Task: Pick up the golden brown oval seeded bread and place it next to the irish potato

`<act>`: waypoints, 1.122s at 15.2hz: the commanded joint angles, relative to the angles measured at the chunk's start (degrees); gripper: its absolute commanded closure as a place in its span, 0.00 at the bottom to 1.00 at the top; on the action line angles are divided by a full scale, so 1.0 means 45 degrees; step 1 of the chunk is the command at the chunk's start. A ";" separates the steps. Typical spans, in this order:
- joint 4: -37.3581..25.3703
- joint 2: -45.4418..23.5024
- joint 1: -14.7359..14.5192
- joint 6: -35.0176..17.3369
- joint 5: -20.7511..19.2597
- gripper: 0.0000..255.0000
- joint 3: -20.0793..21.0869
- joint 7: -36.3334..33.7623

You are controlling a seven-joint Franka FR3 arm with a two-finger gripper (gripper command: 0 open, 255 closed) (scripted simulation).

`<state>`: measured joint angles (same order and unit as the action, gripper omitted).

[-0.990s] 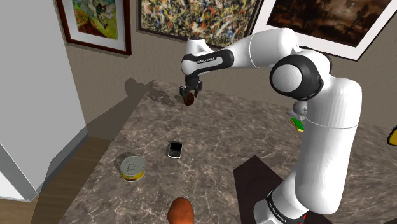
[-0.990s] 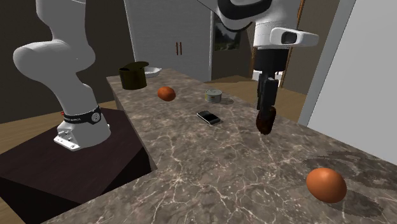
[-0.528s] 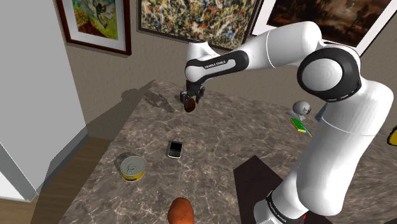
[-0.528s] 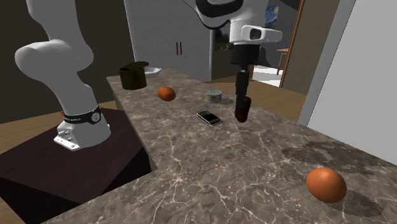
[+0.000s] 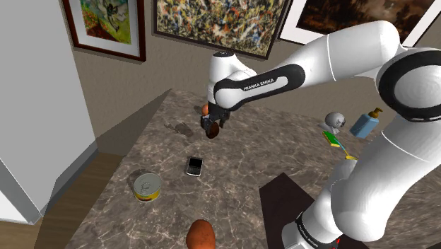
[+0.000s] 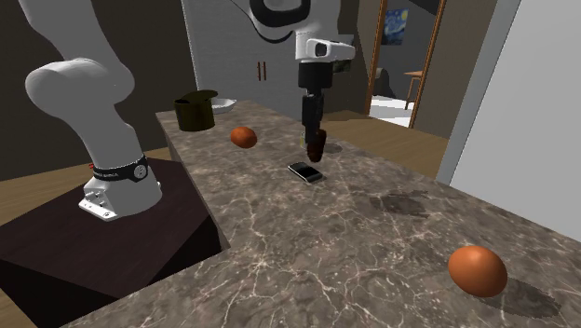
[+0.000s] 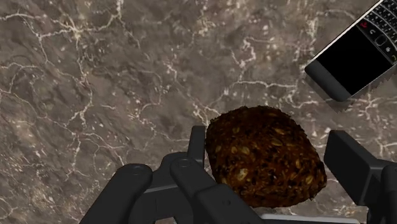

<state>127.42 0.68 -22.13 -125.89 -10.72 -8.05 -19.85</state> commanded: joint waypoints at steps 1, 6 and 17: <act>0.0858 0.0756 -0.0261 -0.0020 -0.0118 1.00 0.0269 -0.0625; 0.2524 0.2298 -0.0850 0.0063 -0.0117 1.00 0.1032 -0.1991; 0.4993 0.5010 -0.2560 0.0724 0.1010 1.00 0.3170 -0.4979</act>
<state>149.16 21.76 -32.81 -123.51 -6.93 5.28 -41.04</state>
